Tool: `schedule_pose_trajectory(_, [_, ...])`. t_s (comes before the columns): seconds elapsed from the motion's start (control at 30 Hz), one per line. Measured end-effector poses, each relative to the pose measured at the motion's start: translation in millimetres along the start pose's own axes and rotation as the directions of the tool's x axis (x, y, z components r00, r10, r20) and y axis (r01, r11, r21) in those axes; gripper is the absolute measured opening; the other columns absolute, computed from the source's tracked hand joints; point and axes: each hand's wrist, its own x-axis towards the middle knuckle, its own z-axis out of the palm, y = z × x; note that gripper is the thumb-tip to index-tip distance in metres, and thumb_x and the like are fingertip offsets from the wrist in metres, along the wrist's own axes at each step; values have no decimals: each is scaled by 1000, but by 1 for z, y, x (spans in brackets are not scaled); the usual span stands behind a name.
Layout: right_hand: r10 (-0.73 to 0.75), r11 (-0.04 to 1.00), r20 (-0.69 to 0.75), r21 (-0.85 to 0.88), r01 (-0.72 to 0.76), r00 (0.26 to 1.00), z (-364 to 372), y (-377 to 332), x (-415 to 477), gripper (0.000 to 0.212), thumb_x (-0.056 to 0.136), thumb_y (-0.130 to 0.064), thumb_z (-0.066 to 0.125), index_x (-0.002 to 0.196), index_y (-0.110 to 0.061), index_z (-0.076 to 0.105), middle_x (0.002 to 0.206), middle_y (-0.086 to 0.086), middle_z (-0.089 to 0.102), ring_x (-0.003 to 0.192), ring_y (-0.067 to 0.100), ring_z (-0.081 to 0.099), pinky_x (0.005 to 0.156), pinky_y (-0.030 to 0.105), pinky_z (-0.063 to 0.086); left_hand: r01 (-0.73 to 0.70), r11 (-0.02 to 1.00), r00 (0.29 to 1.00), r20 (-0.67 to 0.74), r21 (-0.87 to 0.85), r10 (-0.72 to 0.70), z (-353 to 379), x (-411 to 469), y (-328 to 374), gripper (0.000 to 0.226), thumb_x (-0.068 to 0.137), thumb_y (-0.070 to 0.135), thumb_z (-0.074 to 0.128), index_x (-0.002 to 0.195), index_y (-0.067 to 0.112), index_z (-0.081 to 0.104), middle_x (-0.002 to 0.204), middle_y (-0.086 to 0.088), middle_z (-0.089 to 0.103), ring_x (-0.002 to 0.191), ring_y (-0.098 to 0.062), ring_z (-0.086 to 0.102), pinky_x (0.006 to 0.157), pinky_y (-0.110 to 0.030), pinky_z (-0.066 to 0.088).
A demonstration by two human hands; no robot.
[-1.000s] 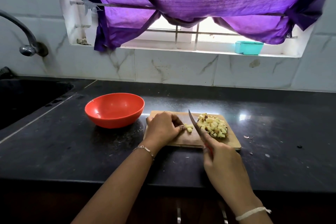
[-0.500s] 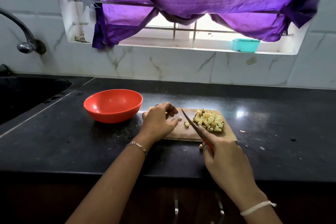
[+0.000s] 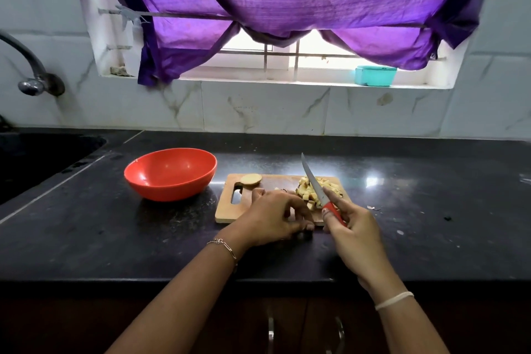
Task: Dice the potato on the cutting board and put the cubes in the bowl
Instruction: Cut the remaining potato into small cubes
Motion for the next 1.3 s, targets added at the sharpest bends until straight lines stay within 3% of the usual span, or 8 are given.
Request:
schedule_pose_trajectory(0.1, [31, 998, -11, 52, -30, 999, 1, 4, 2, 40, 91, -15, 60, 122, -38, 64, 55, -12, 47, 46, 6, 35, 49, 29, 32, 82, 997, 987, -141, 3, -81, -6, 13, -3, 6, 86, 44, 66, 88, 40, 64, 86, 22, 60, 80, 2, 50, 87, -34, 28])
schedule_pose_trajectory(0.3, [42, 997, 46, 65, -45, 998, 1, 4, 4, 37, 92, -15, 59, 123, -35, 62, 90, -7, 54, 47, 4, 42, 50, 20, 33, 176, 978, 976, -147, 111, -159, -8, 33, -10, 15, 86, 46, 65, 96, 36, 70, 87, 20, 63, 84, -2, 53, 83, -34, 22])
schedule_pose_trajectory(0.43, [67, 995, 70, 69, -72, 995, -1, 2, 5, 36, 93, -16, 60, 124, -33, 63, 74, -2, 65, 46, 2, 47, 51, 24, 39, 162, 986, 978, -138, 45, -154, -10, 34, -16, 13, 84, 40, 69, 97, 38, 71, 81, 22, 64, 84, 1, 56, 86, -35, 27])
schedule_pose_trajectory(0.57, [85, 992, 94, 80, -93, 992, -2, 1, 3, 32, 92, -19, 62, 118, -38, 63, 112, 11, 68, 44, 6, 53, 46, 23, 43, 201, 979, 962, -181, -41, -205, -19, 30, -29, 13, 87, 35, 68, 99, 40, 71, 85, 25, 66, 81, 9, 55, 85, -34, 23])
schedule_pose_trajectory(0.7, [-61, 975, 101, -208, 81, 993, -4, -11, -6, 30, 89, -24, 64, 110, -46, 66, 124, 3, 60, 62, 3, 51, 50, 10, 39, 271, 957, 920, -264, -104, -289, -29, 29, -52, 21, 91, 22, 65, 101, 39, 70, 80, 28, 62, 83, 1, 63, 97, -42, 39])
schedule_pose_trajectory(0.83, [-161, 837, 182, -496, 232, 970, 0, -40, -18, 36, 93, -28, 55, 127, -41, 58, 112, -13, 59, 92, 4, 54, 77, 20, 46, 300, 953, 886, -362, -27, -289, -27, 28, -63, 32, 90, 10, 62, 114, 31, 68, 107, 12, 63, 102, -11, 57, 100, -42, 42])
schedule_pose_trajectory(1.03, [-191, 742, 211, -609, 281, 959, 24, -56, -16, 31, 96, -21, 45, 122, -30, 59, 113, -5, 51, 93, 14, 61, 77, 26, 50, 314, 946, 918, -278, 78, -282, -16, 33, -68, 43, 93, 17, 57, 136, 15, 52, 139, -6, 51, 130, -22, 42, 111, -31, 30])
schedule_pose_trajectory(1.3, [-111, 712, 145, -679, 181, 983, 24, -55, -17, 34, 97, -18, 46, 126, -31, 57, 129, -2, 47, 99, 17, 62, 78, 28, 51, 386, 910, 909, -230, 150, -348, -17, 33, -73, 44, 94, 32, 57, 133, 12, 55, 135, -11, 53, 127, -25, 46, 109, -33, 34])
